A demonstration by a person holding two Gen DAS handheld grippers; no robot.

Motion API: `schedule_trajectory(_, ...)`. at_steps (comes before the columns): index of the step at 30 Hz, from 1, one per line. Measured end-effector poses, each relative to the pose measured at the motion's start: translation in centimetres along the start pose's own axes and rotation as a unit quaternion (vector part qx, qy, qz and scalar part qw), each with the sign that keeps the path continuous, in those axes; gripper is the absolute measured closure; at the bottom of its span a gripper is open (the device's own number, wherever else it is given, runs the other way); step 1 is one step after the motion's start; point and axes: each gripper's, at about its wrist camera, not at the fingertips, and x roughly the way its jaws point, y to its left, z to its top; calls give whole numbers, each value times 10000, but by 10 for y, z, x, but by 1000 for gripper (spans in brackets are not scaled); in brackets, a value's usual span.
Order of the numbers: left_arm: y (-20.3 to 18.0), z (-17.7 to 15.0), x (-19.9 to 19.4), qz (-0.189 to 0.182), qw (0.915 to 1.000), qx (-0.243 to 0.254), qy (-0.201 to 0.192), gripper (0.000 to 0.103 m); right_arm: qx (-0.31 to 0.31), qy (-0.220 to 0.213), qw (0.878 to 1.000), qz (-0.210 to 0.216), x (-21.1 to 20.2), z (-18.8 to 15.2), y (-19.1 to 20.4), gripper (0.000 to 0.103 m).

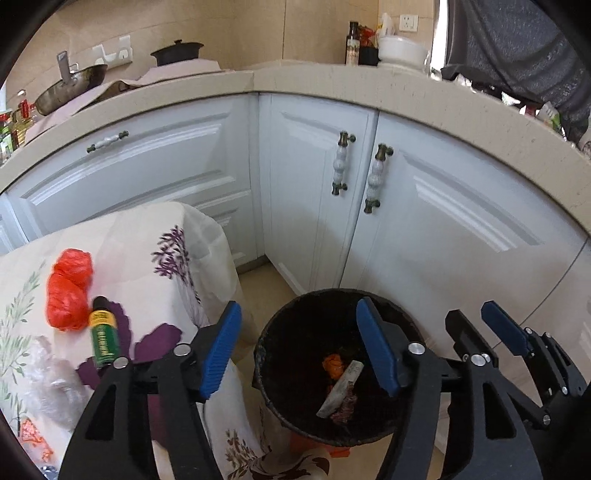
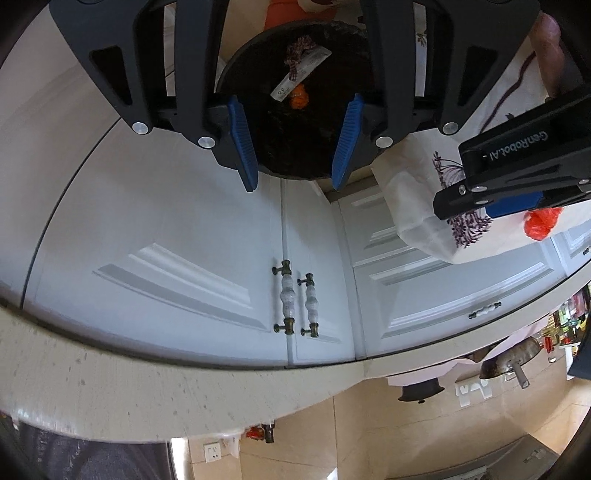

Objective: Collect trash
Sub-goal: 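Move both open tools back over the remaining table items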

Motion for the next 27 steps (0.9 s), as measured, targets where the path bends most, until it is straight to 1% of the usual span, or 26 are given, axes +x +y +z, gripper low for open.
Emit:
schedule_trajectory(5,12,-2,-24,35,9999,-36,-147,38,-12,-136,9999,86,-21,5,14,61)
schedule_trajectory(7,20,-5,-34,86,9997,-69,-206,37,-15,-222,9997,131,-32,6,22,55)
schedule_trajectory(10,34,-11,-49,166,9994,-125,-289,36,-66,-296,9992,244,-46,7,36,55)
schedule_trajectory(17,78,-33,-91,545,9971,-220,-489,35,-165,-379,9970,654,-72,4,77,54)
schedule_trajectory(27,147,-78,-134,1064,9917,-585,-433,34,-444,-317,9918,1152,-102,-15,140,54)
